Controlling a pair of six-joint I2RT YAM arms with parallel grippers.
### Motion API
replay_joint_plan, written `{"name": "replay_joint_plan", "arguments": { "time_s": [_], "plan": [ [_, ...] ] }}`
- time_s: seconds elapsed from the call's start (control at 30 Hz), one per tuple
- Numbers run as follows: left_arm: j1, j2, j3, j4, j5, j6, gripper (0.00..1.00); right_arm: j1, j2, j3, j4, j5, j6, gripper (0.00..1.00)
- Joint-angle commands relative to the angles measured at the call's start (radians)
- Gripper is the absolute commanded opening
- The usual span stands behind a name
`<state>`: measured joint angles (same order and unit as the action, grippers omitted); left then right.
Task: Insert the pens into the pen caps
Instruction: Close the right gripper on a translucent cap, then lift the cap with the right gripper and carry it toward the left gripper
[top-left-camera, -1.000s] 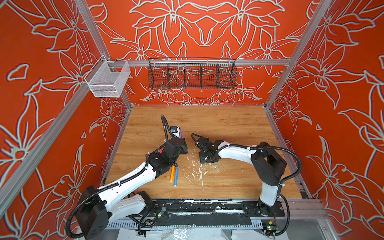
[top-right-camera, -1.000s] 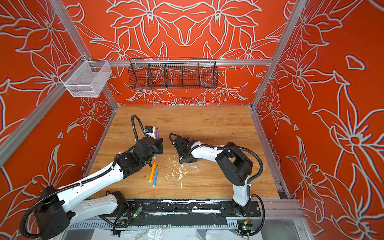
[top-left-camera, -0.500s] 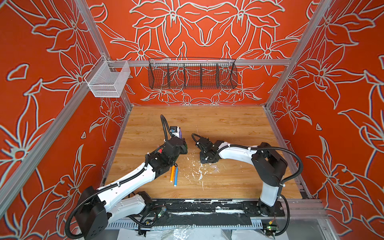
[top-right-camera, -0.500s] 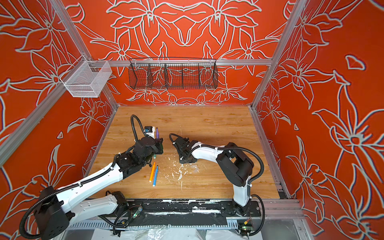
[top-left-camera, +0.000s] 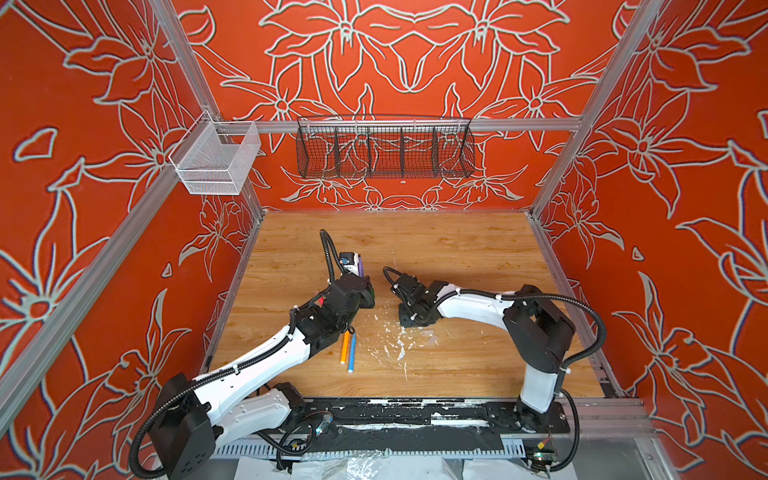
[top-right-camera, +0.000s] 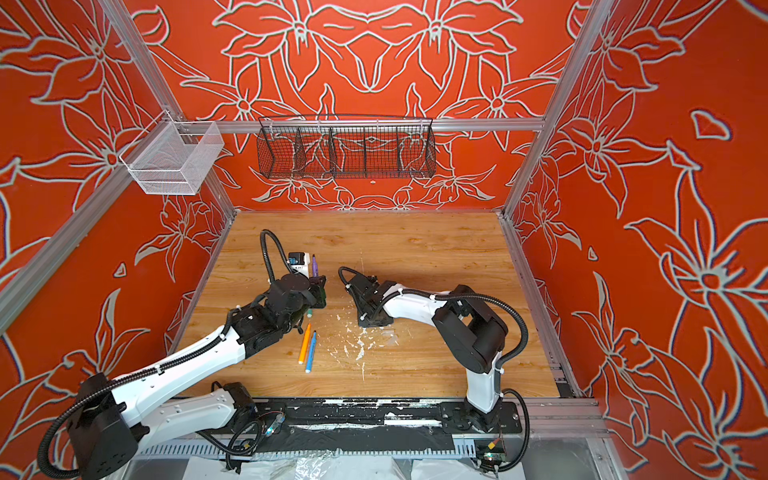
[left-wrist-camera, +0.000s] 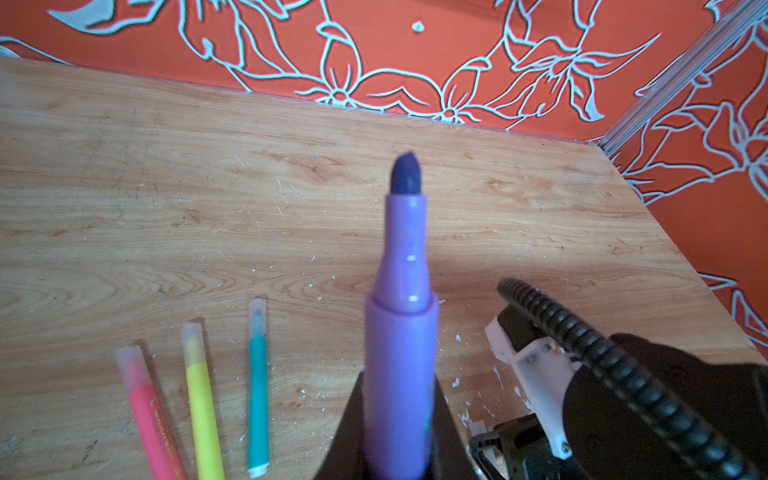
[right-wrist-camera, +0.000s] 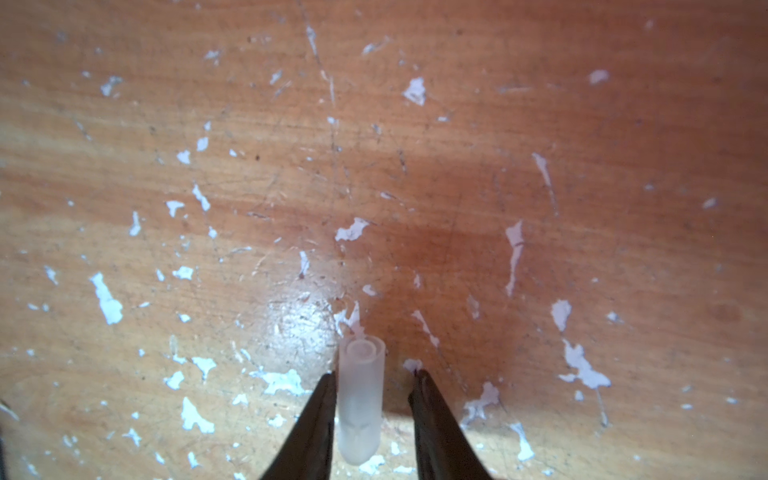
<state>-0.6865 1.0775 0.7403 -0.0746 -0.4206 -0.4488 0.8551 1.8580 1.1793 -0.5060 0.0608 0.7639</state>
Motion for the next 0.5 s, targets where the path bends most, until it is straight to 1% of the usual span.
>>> {"name": "replay_joint_plan", "arguments": {
  "time_s": [0.0,0.3,0.47],
  "plan": [
    [0.002,-0.015,-0.004,0.004,0.001,-0.004,0.0,0.009,0.028,0.011,-0.032,-0.013,0.007,0.28],
    [0.002,-0.016,-0.004,0.004,0.002,-0.003,0.0,0.009,0.053,0.036,-0.049,-0.018,-0.007,0.28],
    [0.002,-0.017,-0.005,0.003,0.004,-0.005,0.0,0.009,0.081,0.068,-0.072,-0.01,-0.024,0.3]
  ]
}}
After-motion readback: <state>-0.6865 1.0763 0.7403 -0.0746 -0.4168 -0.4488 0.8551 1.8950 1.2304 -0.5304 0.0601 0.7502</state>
